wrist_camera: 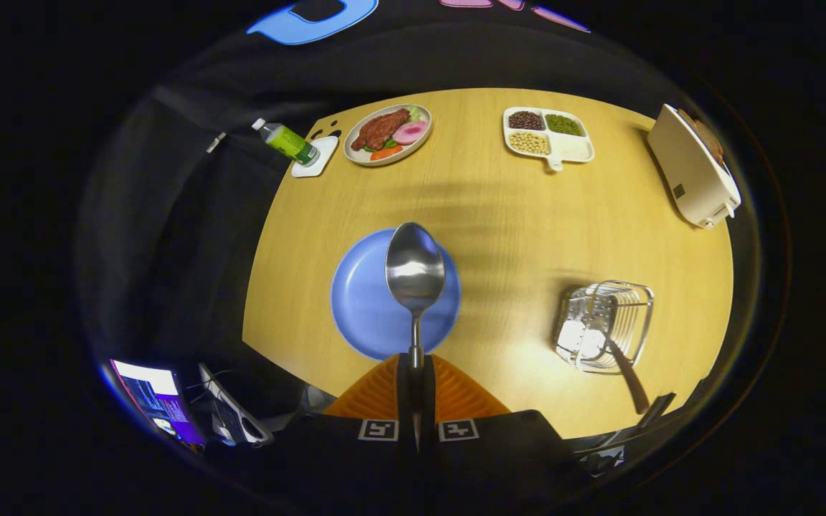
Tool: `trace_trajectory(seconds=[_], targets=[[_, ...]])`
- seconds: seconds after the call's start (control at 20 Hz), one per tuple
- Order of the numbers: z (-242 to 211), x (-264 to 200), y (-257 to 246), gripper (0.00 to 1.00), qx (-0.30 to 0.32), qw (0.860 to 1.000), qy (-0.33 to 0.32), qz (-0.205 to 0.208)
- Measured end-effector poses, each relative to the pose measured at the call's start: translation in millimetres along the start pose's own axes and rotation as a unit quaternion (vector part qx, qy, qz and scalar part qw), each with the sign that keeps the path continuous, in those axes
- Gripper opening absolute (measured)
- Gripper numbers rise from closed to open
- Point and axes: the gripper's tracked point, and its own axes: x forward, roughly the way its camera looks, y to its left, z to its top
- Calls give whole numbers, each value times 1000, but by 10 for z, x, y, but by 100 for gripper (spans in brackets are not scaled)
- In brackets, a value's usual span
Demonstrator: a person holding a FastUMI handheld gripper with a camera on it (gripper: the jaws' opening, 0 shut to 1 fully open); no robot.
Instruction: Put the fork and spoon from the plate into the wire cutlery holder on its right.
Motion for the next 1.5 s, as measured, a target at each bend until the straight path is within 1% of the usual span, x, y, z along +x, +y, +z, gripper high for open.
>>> trace_trajectory(seconds=[0.15,0.3,0.5,0.6,0.85,0.95,1.15,1.25,1.4,1.5], targets=[[-23,-283,-410,5,9,1000,2,-23],[-82,-500,-846,5,14,998,20,-52],[-219,-577,-1323,6,21,993,83,-80],[-303,-564,-1504,6,15,987,128,-96],[-398,-480,-1658,6,-1,967,235,-97],[-399,-439,-1713,6,-10,956,275,-104],[-399,-338,-1763,6,-28,929,351,-115],[-388,-287,-1745,7,-33,917,378,-120],[-369,-194,-1760,7,-40,901,412,-132],[-356,-185,-1760,8,-42,892,430,-135]])
